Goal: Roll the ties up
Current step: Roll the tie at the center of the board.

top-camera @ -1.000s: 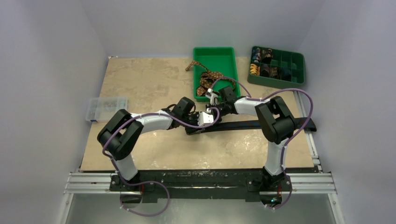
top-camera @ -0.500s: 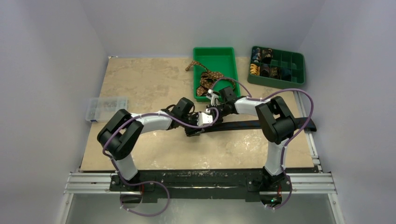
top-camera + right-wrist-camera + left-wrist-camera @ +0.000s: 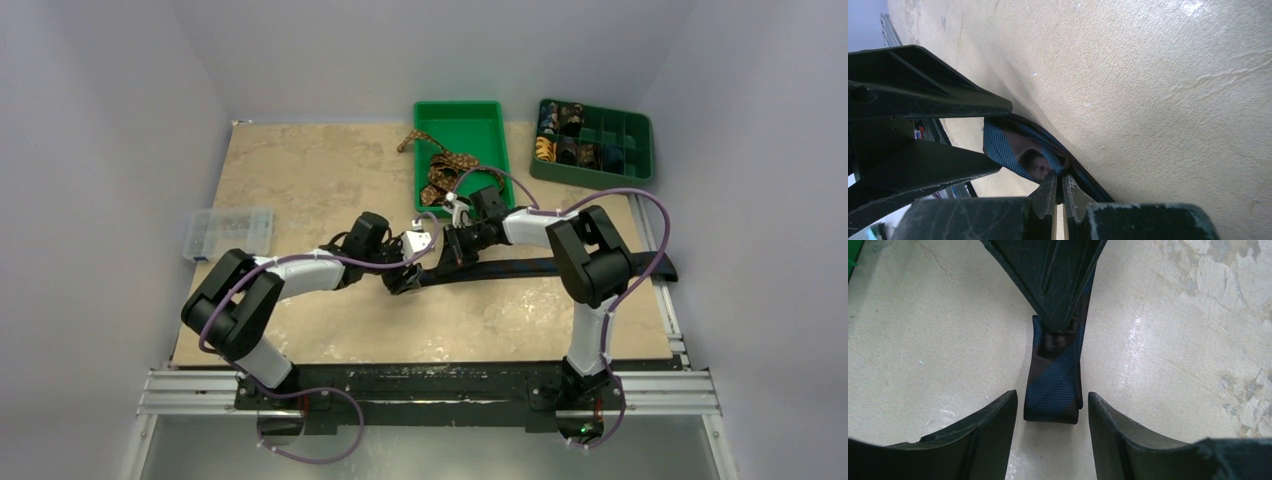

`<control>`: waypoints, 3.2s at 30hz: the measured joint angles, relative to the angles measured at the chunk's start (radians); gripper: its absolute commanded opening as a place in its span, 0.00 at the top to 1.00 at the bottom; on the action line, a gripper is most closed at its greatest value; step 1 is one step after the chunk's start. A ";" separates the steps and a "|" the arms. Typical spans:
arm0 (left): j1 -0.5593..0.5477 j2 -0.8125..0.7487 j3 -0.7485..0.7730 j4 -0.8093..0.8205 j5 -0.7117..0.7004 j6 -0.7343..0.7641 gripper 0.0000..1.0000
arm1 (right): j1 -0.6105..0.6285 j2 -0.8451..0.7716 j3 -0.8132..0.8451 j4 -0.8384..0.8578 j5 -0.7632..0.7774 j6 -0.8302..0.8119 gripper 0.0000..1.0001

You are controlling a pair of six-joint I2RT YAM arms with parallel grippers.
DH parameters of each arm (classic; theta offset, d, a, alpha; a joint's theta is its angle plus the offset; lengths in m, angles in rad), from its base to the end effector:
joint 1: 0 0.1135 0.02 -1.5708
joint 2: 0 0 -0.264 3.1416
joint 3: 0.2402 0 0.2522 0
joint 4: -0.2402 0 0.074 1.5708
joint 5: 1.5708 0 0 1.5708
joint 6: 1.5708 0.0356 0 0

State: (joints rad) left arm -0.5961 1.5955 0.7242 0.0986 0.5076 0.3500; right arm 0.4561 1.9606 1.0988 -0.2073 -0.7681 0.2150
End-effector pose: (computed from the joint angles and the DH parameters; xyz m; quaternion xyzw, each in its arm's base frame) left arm 0.2430 -0.1858 0.1552 0.4932 0.7495 -0.2758 0.3449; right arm 0.3242 0.1866 0.1235 -0.2003 0.8804 0.4185 0.0978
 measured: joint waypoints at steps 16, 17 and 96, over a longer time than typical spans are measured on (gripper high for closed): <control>-0.031 0.000 0.035 -0.003 0.041 -0.008 0.70 | -0.001 0.001 -0.004 0.009 -0.001 0.000 1.00; -0.039 0.005 0.051 -0.001 0.040 -0.013 0.70 | -0.001 0.002 -0.004 0.009 -0.001 0.000 1.00; -0.113 0.158 0.146 -0.033 -0.015 0.087 0.46 | -0.061 0.021 -0.011 -0.014 -0.132 -0.007 1.00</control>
State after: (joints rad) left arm -0.7090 1.7535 0.8707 0.0654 0.4927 0.4370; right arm 0.3950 1.9816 1.0878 -0.2218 -0.9001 0.2081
